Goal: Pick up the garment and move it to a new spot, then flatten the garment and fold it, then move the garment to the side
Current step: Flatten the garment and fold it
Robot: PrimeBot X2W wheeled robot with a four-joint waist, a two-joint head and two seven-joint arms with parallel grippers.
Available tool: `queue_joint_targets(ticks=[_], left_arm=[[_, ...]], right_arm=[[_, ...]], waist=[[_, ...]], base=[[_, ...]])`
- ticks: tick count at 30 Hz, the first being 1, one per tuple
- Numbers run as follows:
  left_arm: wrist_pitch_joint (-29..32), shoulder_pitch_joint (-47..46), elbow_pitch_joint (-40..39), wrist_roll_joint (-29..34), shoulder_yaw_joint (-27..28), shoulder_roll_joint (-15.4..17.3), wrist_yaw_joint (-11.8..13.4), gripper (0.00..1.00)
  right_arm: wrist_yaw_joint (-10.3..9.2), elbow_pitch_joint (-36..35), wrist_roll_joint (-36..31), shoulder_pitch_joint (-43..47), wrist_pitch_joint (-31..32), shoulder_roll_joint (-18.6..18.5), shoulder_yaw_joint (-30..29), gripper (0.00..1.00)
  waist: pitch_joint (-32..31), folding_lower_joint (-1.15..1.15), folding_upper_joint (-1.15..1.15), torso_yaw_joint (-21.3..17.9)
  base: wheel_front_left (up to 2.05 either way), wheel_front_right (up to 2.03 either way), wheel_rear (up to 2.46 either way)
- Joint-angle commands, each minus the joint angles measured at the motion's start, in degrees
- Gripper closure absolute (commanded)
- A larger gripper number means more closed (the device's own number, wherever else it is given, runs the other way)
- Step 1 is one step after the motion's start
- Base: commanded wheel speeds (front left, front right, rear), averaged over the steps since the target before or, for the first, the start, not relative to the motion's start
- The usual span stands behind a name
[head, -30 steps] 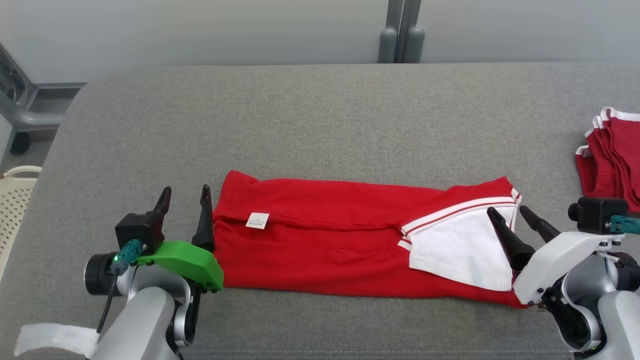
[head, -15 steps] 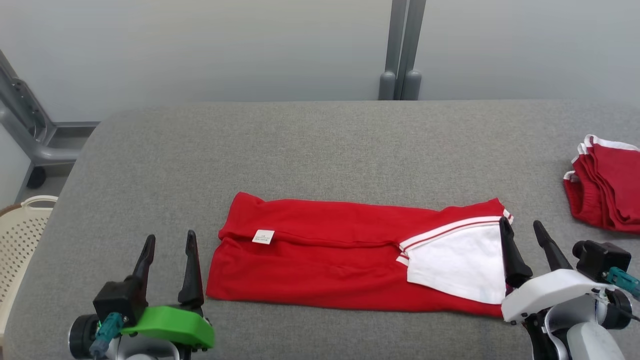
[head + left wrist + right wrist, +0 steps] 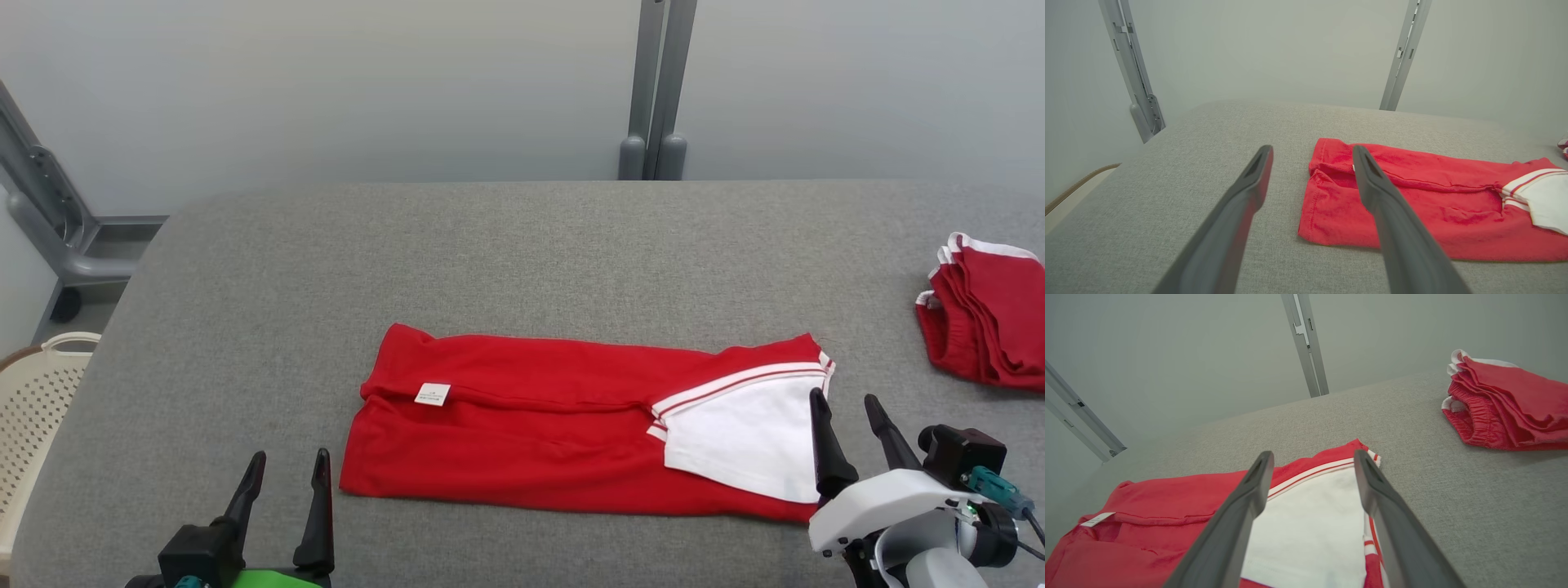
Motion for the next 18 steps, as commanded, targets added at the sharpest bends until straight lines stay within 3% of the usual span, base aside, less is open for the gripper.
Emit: queue_joint_targets(ticks=[1,10,18], left_arm=[[-0.16,0.53,-0.26,0.61,0.33,-0.15,-0.25,0.0],[-0.17,-0.6,0.4,1.85,0.52,-0.96,-1.04,0.0],[-0.17,-1.12,0.73,2.92,1.55,-1.87,-1.96,0.0]], right_arm=[[0.01,0.4,0.11,-0.56,-0.42,-0.09,0.22,0.0],[0.01,1.3,-0.19,-2.46,1.14,-0.09,0.29,0.0],[0.01,1.42,-1.51,-5.19,11.66,-0.11,-1.34,0.0]], waist=[[0.24,0.0,0.0,0.0],[1.11,0.0,0.0,-0.21],[1.55,0.0,0.0,-0.49]], base=[[0.0,0.0,0.0],[0.0,0.0,0.0],[0.0,0.0,0.0]])
